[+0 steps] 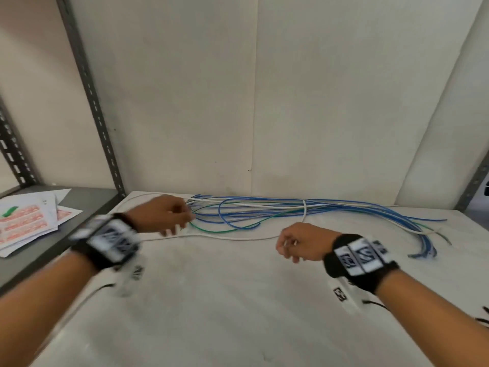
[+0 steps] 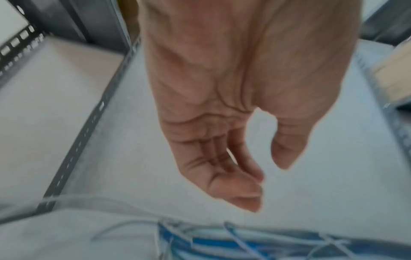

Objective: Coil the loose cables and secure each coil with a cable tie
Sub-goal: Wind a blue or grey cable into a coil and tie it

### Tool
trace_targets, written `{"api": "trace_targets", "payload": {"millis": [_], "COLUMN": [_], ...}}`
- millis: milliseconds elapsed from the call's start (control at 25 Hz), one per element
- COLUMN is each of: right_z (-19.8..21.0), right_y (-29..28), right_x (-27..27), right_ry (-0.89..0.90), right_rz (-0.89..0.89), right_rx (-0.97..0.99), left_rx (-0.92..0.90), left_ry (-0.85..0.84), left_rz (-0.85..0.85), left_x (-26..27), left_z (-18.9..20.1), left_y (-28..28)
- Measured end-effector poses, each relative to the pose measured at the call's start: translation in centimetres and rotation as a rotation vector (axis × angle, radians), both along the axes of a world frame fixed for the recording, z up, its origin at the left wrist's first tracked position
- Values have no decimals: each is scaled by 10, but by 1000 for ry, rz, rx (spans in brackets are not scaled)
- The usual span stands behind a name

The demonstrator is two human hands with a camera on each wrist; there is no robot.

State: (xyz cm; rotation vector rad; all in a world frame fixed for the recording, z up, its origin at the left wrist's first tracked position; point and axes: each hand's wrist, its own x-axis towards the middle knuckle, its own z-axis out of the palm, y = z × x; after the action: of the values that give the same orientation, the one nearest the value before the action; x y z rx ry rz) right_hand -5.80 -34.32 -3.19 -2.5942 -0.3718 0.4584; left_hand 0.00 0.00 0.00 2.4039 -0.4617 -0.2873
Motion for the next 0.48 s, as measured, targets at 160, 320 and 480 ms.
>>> {"api": "trace_targets", "payload": {"millis": [160, 320, 480], "right_z": [-34, -59, -69], "right_y": [28, 43, 41], "right_x": [58, 82, 81], "right_ry": [-87, -89, -101], "right_rz": [-81, -166, -175], "right_rx": [23, 134, 218], "left_rx": [190, 435, 268], "left_ry": [-49, -126, -114], "left_rz": [240, 332, 316], "left_x": [82, 105, 118], "left_z": [-76, -110, -104], "left_y": [-77, -114, -121]}}
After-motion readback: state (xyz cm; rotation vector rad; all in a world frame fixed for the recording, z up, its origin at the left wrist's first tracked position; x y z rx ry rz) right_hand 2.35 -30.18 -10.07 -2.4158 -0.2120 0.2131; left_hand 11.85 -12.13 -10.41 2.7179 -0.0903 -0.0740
